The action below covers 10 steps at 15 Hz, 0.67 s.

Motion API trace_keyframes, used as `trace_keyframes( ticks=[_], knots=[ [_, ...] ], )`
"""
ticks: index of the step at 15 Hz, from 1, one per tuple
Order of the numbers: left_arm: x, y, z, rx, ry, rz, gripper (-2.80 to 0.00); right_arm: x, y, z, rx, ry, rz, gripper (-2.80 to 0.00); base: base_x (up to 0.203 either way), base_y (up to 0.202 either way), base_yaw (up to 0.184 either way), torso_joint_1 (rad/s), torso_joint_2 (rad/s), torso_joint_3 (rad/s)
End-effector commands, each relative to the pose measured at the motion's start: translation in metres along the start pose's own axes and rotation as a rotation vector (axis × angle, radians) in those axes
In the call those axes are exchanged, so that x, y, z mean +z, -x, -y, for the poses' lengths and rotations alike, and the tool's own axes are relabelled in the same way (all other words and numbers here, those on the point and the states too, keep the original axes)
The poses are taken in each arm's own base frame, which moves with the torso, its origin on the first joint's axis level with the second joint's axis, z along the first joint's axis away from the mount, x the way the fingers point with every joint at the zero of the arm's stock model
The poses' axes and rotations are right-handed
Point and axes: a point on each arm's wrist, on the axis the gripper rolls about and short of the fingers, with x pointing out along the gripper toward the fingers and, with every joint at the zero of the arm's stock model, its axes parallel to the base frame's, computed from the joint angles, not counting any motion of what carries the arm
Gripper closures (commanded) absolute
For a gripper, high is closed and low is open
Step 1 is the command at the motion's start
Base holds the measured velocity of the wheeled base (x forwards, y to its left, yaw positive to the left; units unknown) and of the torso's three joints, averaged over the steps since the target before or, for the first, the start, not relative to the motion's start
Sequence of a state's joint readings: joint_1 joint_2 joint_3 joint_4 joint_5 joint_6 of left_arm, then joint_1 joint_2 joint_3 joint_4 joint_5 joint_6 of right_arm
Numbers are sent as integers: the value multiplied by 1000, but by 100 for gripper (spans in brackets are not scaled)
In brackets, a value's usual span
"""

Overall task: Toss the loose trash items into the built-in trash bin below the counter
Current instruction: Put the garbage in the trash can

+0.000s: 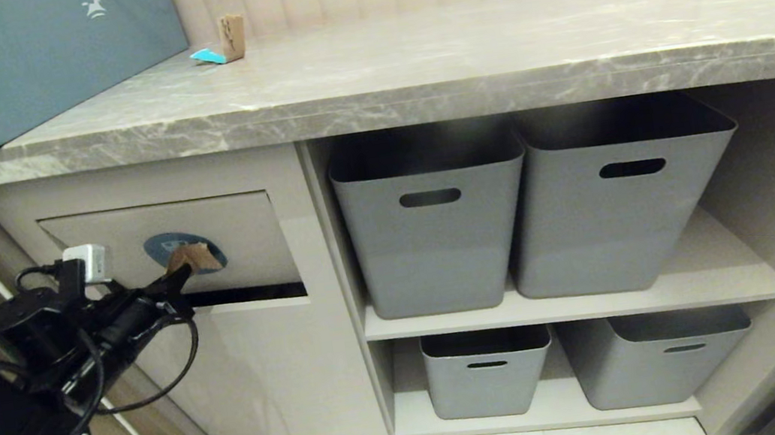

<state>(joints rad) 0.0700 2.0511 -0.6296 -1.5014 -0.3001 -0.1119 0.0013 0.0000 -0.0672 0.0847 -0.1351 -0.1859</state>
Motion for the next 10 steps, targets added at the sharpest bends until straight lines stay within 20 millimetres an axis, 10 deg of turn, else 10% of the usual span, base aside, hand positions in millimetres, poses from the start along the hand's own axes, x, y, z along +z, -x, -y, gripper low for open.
trace_keyframes(
  ticks=[1, 9, 10],
  knots=[
    [-18, -18, -7, -2, 6, -13, 0, 0, 0, 0, 0, 2, -3, 0, 0, 0, 0, 0, 0, 0],
    [-33, -51, -11, -27, 1, 18, 0, 0, 0, 0, 1, 2, -4, 0, 0, 0, 0, 0, 0, 0],
    [-33, -51, -11, -27, 7, 18, -280, 0, 0, 0, 0, 2, -4, 0, 0, 0, 0, 0, 0, 0]
  ],
)
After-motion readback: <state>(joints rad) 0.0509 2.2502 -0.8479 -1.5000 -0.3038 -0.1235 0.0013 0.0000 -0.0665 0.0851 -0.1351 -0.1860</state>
